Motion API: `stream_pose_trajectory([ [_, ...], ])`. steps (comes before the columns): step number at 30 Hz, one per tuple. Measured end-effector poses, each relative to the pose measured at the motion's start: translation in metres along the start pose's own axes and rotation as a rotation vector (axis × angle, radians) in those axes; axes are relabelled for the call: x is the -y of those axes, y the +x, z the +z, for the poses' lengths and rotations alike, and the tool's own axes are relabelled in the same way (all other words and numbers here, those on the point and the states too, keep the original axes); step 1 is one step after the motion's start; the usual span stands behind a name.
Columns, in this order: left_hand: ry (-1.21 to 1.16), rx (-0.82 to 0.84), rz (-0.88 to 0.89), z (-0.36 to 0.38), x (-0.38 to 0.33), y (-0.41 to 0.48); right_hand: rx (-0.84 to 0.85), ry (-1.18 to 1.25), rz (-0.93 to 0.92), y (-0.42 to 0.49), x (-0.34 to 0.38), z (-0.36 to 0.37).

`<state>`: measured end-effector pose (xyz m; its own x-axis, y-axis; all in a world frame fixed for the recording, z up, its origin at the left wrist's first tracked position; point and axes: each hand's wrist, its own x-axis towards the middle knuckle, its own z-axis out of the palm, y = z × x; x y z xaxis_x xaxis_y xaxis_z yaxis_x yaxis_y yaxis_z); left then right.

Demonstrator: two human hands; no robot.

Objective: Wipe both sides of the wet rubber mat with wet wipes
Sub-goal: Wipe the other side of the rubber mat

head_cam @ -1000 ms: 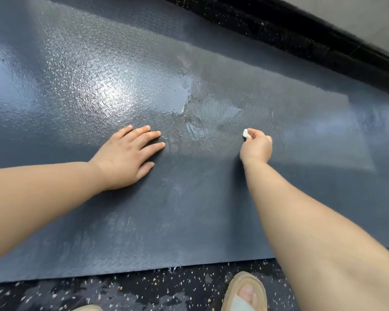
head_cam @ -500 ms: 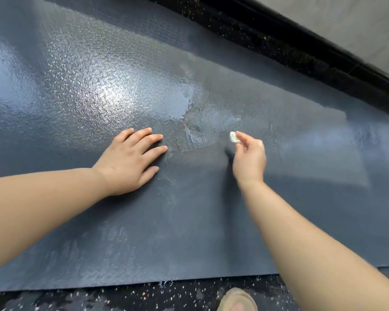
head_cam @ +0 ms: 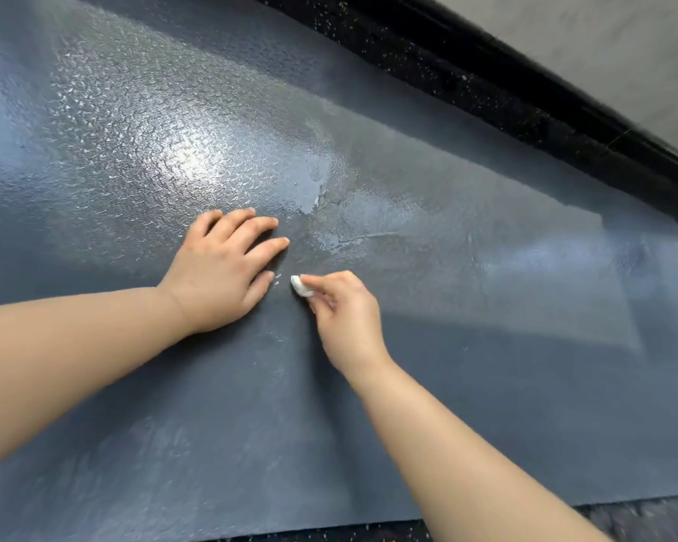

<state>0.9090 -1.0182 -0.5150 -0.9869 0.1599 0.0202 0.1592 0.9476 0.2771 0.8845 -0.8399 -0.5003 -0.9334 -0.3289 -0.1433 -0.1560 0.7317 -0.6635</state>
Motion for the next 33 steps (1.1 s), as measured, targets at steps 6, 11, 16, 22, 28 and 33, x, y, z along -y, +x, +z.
stream_pose_trajectory([
  [6, 0.058, 0.054, -0.140, 0.012, 0.016, 0.022, -0.299, 0.005, 0.313, 0.069, -0.050, -0.081],
  [11, 0.064, 0.068, -0.148, 0.010, 0.016, 0.023, -0.389, -0.096, 0.596, 0.119, -0.092, -0.115],
  [16, 0.059, 0.073, -0.139, 0.010, 0.013, 0.023, -0.357, -0.088, 0.427, 0.100, -0.043, -0.052],
  [22, 0.031, 0.063, -0.135, 0.007, 0.012, 0.023, -0.018, 0.047, -0.016, 0.072, -0.009, -0.028],
  [28, 0.056, 0.093, -0.146, 0.008, 0.013, 0.023, -0.448, -0.013, 0.428, 0.153, -0.072, -0.112],
  [33, 0.063, 0.092, -0.154, 0.007, 0.011, 0.024, -0.404, -0.158, 0.611, 0.175, -0.080, -0.107],
])
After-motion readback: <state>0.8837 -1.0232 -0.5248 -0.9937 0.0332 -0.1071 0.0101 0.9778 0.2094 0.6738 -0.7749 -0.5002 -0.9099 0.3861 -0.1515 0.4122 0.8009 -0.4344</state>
